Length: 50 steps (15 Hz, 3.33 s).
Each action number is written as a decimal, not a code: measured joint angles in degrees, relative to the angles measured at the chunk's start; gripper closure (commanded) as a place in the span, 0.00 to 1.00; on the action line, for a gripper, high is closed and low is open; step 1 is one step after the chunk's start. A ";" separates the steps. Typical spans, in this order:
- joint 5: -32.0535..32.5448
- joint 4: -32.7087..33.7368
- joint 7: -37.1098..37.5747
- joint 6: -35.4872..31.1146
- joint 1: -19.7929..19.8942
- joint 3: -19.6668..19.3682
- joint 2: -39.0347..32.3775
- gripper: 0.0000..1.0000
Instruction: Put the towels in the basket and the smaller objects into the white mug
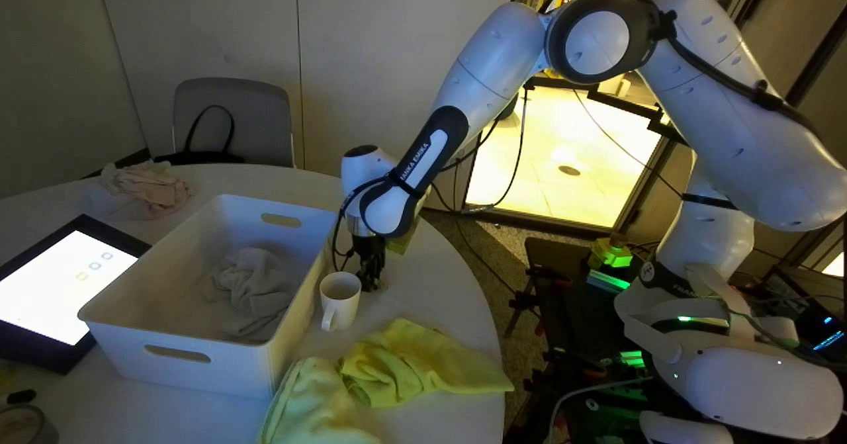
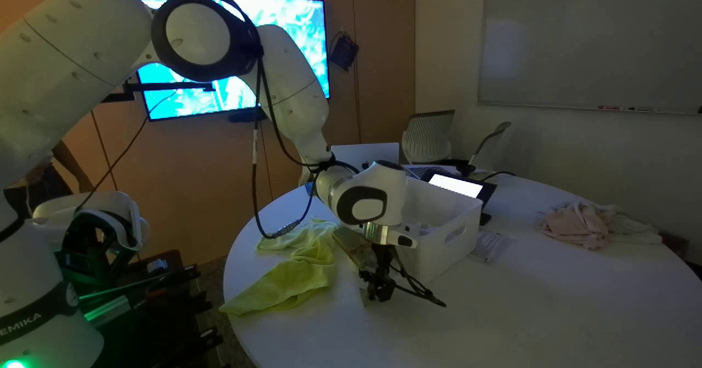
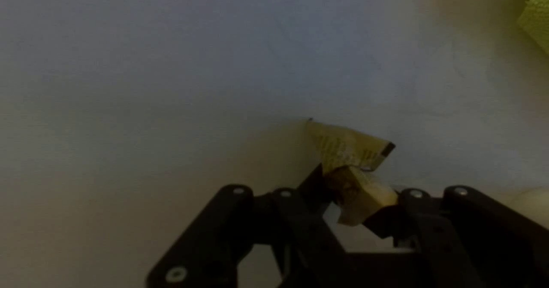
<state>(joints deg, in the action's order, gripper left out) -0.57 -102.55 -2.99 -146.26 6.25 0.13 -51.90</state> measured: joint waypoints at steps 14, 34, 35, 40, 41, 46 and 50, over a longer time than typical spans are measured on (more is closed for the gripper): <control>2.71 -9.90 4.27 5.13 -6.49 -3.37 11.56 0.97; 4.37 -15.69 13.70 -0.89 -16.71 -0.96 21.77 0.97; 4.50 -15.58 14.05 -1.40 -16.85 -0.97 21.76 0.97; 4.65 -14.18 14.50 -1.62 -16.96 -1.13 21.47 0.97; 4.65 -13.79 14.50 -1.62 -16.96 -1.16 21.24 0.97; 4.65 -11.36 14.50 -1.61 -16.96 -1.20 19.30 0.97; 4.65 -9.33 14.50 -1.58 -16.96 -1.36 17.59 0.97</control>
<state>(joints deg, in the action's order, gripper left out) 4.08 -111.88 11.51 -147.84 -10.71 -1.23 -34.32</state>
